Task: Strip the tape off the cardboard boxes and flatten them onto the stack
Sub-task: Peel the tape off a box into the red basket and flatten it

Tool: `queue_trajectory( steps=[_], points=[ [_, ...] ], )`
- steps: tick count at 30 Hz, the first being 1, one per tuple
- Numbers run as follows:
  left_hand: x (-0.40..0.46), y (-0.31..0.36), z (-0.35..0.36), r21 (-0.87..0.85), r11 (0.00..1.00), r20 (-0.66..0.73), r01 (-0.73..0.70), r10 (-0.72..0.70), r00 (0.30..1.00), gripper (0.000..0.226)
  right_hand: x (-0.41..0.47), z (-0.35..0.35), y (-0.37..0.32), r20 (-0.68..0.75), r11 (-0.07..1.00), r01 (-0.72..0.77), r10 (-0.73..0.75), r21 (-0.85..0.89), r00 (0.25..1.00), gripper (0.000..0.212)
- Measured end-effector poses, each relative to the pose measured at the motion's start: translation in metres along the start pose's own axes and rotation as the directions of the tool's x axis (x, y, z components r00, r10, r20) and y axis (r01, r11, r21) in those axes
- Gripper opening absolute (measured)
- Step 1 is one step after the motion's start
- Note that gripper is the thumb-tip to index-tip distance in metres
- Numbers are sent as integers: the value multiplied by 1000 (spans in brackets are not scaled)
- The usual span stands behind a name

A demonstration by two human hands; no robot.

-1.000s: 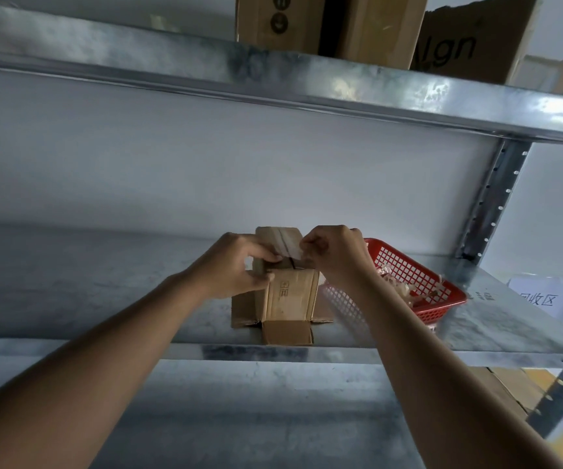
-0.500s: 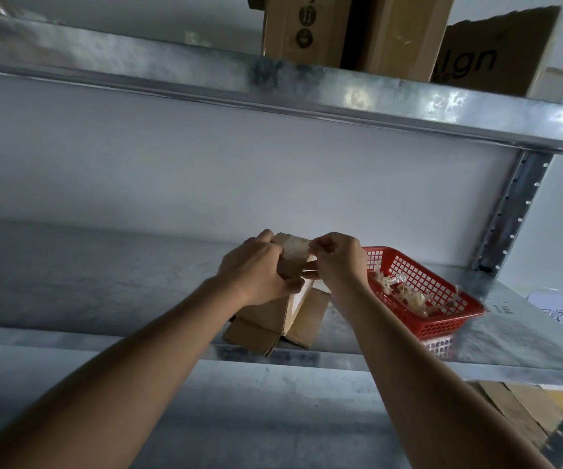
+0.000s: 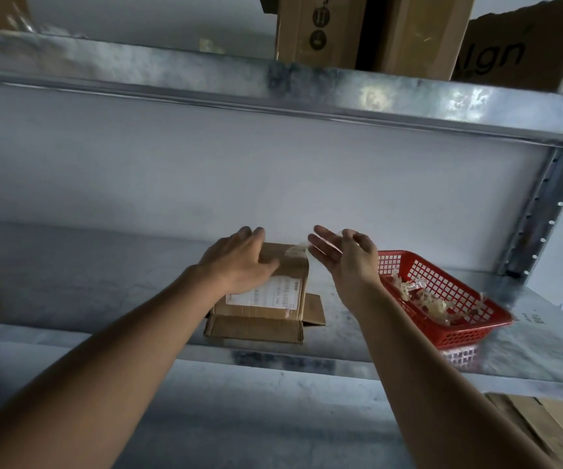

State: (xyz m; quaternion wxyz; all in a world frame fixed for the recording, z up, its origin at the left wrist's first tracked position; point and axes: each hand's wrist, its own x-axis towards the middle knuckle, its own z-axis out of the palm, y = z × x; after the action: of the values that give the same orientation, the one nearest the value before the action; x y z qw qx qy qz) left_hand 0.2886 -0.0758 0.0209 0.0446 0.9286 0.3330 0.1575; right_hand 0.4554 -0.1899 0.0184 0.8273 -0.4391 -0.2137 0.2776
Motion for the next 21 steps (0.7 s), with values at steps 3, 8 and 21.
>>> queue_trajectory(
  steps=[3, 8, 21],
  points=[
    [5, 9, 5, 149, 988, 17, -40, 38, 999, 67, 0, 0, -5, 97, 989, 62, -49, -137, 994, 13],
    [6, -18, 14, 102, 992, 38, -79, 75, 996, 68, 0, -29, -10, 138, 741, 298, -271, -602, 953, 4],
    [12, 22, 22, 145, 989, 12, 37, -39, 999, 92, 14, -34, 16, 416, 201, 434, -127, -878, 900, 22]
  ],
)
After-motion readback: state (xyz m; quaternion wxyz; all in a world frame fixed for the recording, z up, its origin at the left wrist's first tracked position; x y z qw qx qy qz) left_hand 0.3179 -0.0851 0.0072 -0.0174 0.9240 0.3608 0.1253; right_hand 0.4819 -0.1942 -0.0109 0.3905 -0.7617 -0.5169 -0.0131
